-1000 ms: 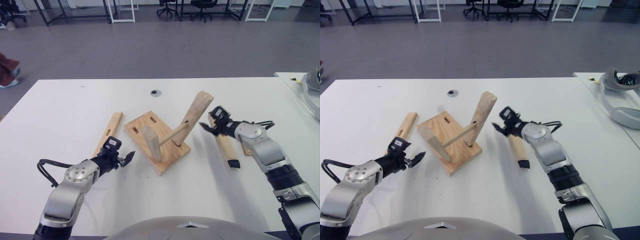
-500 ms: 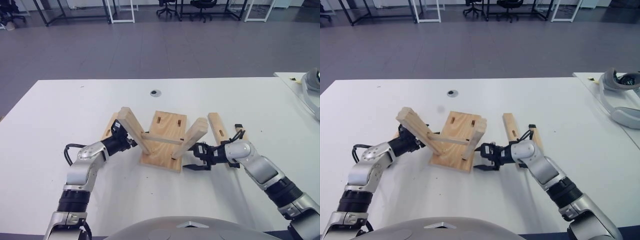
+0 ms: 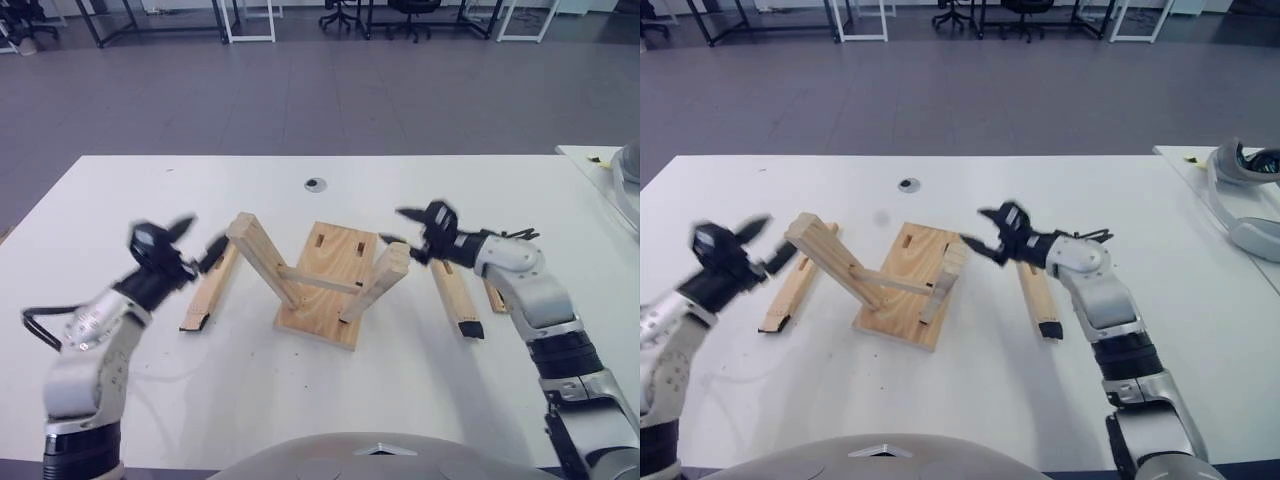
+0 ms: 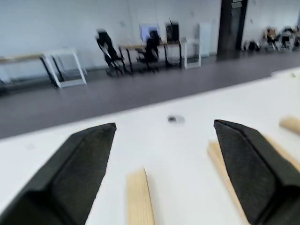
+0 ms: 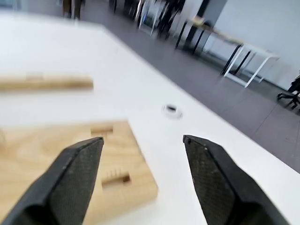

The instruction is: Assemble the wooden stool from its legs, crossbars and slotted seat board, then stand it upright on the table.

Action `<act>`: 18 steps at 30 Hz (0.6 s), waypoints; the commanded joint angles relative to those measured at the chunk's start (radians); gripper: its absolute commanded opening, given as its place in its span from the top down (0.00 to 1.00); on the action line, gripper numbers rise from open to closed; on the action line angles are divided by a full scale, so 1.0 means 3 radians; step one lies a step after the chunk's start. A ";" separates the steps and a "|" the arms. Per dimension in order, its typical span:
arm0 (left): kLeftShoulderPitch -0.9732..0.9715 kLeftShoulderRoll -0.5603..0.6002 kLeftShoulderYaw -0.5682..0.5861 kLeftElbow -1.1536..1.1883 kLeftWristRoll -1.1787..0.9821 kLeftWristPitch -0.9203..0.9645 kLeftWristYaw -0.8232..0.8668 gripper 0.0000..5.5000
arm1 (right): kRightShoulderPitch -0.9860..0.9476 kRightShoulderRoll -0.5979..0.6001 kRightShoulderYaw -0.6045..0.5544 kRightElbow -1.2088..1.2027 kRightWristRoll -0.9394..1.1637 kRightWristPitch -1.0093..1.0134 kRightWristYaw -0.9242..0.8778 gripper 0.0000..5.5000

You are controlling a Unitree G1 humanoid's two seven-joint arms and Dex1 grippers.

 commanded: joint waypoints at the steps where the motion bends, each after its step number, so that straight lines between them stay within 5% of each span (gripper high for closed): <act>1: -0.0705 0.0264 0.0269 -0.0504 -0.0784 0.0457 0.0614 0.30 | -0.0657 -0.0098 -0.0757 -0.0381 0.1252 0.0799 -0.0189 0.42; 5: -0.1362 0.0567 0.0105 -0.0752 -0.1504 0.0852 0.1148 0.30 | -0.1049 -0.0256 -0.1031 -0.0748 0.2333 0.1369 -0.0374 0.42; 9: -0.1185 0.0396 -0.0550 -0.0884 -0.1373 0.0978 0.1303 0.30 | -0.0688 -0.0019 -0.0662 -0.1298 0.2714 0.1568 -0.0720 0.42; 14: -0.0557 0.0099 -0.0988 -0.0119 -0.0854 0.0606 0.0783 0.30 | -0.0022 -0.0018 0.0479 -0.1553 0.1800 0.1680 -0.1019 0.42; 18: -0.0593 0.0014 -0.1161 -0.0146 -0.0793 0.0489 0.0584 0.30 | -0.0201 0.0027 0.0601 -0.1375 0.1496 0.1511 -0.0957 0.42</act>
